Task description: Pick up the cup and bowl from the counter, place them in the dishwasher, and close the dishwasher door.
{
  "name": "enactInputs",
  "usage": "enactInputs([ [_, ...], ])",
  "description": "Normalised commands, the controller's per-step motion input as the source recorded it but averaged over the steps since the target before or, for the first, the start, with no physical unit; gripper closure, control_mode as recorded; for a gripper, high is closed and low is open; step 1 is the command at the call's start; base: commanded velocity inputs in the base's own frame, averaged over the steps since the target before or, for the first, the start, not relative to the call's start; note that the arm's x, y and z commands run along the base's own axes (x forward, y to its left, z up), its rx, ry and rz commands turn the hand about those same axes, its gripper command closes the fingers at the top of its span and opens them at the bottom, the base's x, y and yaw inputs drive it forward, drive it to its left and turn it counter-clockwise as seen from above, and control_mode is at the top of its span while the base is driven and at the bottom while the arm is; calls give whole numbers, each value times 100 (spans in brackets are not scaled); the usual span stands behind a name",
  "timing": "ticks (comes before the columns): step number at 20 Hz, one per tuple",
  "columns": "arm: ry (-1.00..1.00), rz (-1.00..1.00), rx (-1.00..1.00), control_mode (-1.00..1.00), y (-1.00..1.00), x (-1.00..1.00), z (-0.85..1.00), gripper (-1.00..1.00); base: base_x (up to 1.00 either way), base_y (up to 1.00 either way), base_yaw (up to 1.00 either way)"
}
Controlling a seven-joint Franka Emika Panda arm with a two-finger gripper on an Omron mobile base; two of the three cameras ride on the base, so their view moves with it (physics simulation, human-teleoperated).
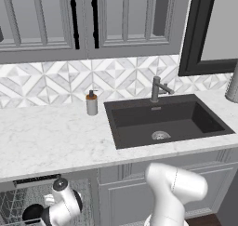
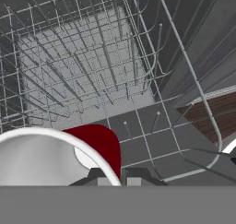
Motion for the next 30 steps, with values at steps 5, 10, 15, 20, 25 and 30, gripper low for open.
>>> enactInputs([
  [5,0,0,-5,-100,0,0,-50,100,0,0,0],
  [10,2,0,-1,-100,0,0,-6,-100,0,0,0],
  [15,0,0,0,-100,0,0,0,-100,0,0,0],
  [20,0,0,0,-100,0,0,5,-100,0,0,0],
  [25,0,0,0,-100,0,0,24,-100,0,0,0],
  [30,0,0,0,-100,0,0,32,-100,0,0,0],
])
